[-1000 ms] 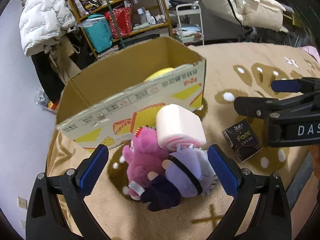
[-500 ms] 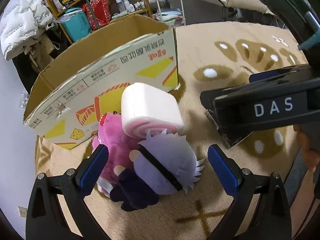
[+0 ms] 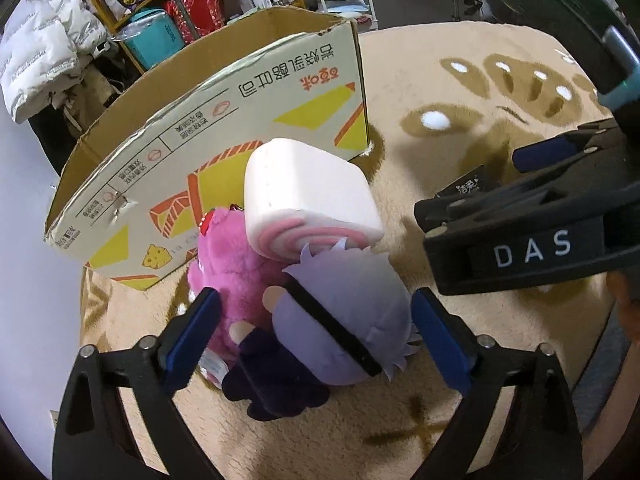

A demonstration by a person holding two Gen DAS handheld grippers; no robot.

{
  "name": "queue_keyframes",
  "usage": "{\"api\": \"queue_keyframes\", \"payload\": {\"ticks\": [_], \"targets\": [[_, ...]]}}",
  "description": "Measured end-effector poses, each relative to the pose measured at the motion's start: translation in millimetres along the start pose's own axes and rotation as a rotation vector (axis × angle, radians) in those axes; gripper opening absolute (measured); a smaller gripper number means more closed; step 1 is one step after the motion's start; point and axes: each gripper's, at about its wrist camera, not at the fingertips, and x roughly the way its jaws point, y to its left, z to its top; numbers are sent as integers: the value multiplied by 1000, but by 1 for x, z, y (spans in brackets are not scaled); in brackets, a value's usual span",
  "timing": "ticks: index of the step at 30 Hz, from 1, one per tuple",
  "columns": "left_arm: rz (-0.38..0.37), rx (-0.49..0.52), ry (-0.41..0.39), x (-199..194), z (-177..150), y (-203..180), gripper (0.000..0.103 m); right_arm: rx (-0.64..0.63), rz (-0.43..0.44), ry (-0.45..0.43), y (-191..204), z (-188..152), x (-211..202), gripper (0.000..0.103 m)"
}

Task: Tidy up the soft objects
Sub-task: 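Grasp the white-haired doll with the left tool while the right tool grasps the black tissue pack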

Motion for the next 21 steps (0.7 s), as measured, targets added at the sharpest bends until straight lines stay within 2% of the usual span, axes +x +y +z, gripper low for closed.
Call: {"api": "queue_keyframes", "payload": {"ticks": [12, 14, 19, 20, 21], "targets": [[-13, 0, 2, 1, -1, 2, 90, -11, -8, 39, -1, -6, 19, 103], [-27, -2, 4, 1, -1, 2, 83, -9, -6, 43, -1, -8, 23, 103], [-44, -25, -2, 0, -1, 7, 77, -14, -15, 55, 0, -14, 29, 102], [-48, -33, 0, 0, -1, 9, 66, -17, -17, 56, 1, -15, 29, 101], [-61, -43, 13, 1, -1, 11, 65, -19, -21, 56, 2, -17, 30, 97]]}}
